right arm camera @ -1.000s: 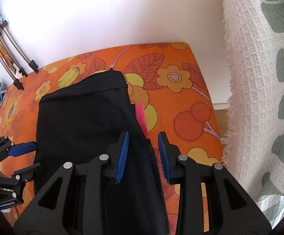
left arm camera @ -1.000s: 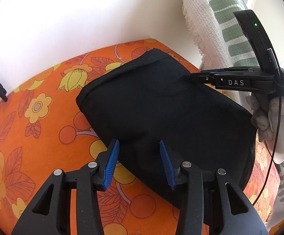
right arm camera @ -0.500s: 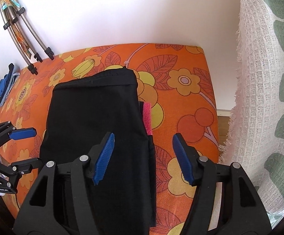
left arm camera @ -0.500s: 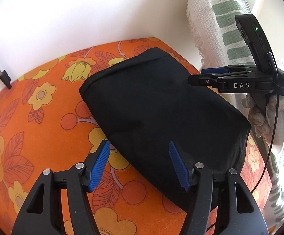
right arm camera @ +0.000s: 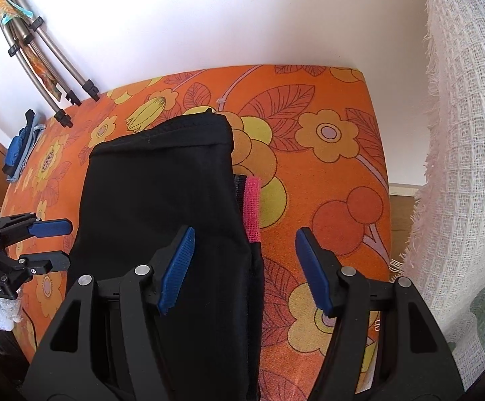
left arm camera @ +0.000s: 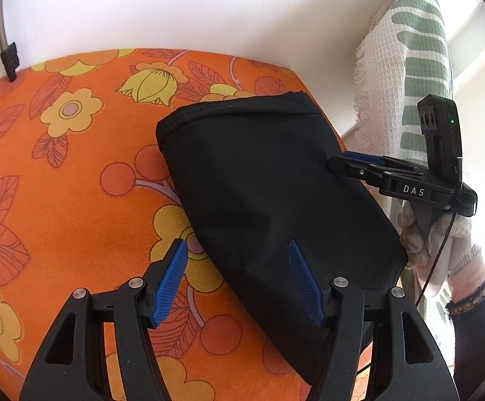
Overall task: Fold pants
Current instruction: 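Grasp the folded pants bundle with the left gripper while the right gripper grasps beside it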
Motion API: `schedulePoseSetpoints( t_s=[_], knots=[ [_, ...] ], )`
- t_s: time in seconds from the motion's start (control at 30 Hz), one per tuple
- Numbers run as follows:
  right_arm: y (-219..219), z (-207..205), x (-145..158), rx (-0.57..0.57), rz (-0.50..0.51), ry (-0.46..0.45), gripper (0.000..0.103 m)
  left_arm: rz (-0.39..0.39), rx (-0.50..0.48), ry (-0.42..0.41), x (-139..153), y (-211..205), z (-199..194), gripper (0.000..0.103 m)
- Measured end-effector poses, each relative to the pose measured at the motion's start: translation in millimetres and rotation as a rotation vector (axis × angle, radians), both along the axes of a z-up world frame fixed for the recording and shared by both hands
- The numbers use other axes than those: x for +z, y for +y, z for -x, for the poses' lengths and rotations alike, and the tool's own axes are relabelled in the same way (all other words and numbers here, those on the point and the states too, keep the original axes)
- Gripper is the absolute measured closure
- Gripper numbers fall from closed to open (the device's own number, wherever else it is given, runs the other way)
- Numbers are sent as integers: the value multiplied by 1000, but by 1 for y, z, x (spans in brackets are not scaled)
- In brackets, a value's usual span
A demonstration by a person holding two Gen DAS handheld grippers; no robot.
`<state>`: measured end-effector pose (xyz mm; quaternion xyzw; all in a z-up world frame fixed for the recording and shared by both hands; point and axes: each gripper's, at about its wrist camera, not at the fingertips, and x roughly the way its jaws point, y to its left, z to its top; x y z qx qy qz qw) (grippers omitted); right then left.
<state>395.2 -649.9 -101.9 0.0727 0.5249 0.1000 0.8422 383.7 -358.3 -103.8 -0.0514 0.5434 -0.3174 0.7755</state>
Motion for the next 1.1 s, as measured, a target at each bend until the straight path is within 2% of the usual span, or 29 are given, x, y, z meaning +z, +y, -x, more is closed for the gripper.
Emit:
schedulePoseSetpoints(
  t_s=[0.13, 0.27, 0.4, 0.43, 0.47, 0.6, 0.63, 0.67, 0.77, 0.9, 1.0, 1.1],
  knots=[
    [-8, -3, -11, 9, -99, 20, 38, 25, 12, 18, -6, -7, -2, 41],
    [-9, -3, -19, 38, -155, 30, 38, 36, 27, 44, -14, -11, -7, 41],
    [-6, -1, -21, 65, -184, 7, 36, 55, 50, 16, -14, -13, -7, 40],
    [-6, -1, -20, 67, -186, 4, 40, 67, 58, 16, -14, -13, -7, 40],
    [-5, 0, -20, 81, -209, 5, 51, 72, 59, 11, -15, -13, -7, 40],
    [-2, 4, -22, 75, -224, -6, 51, 71, 1, -37, -15, -25, -4, 40],
    [-2, 5, -22, 68, -229, -9, 53, 66, -18, -51, -14, -28, -4, 43],
    [-1, 6, -22, 62, -231, -13, 55, 56, -27, -64, -14, -30, -5, 54],
    [0, 9, -23, 39, -235, -24, 57, 77, -15, -53, -16, -29, -11, 66],
    [-6, 6, -25, 58, -262, -12, 58, 76, -19, -69, -17, -28, -10, 69],
    [-3, 3, -26, 53, -266, -12, 54, 68, -23, -83, -16, -30, -9, 73],
    [3, 7, -25, 35, -232, -38, 58, 73, -23, -103, -12, -30, -8, 78]
  ],
)
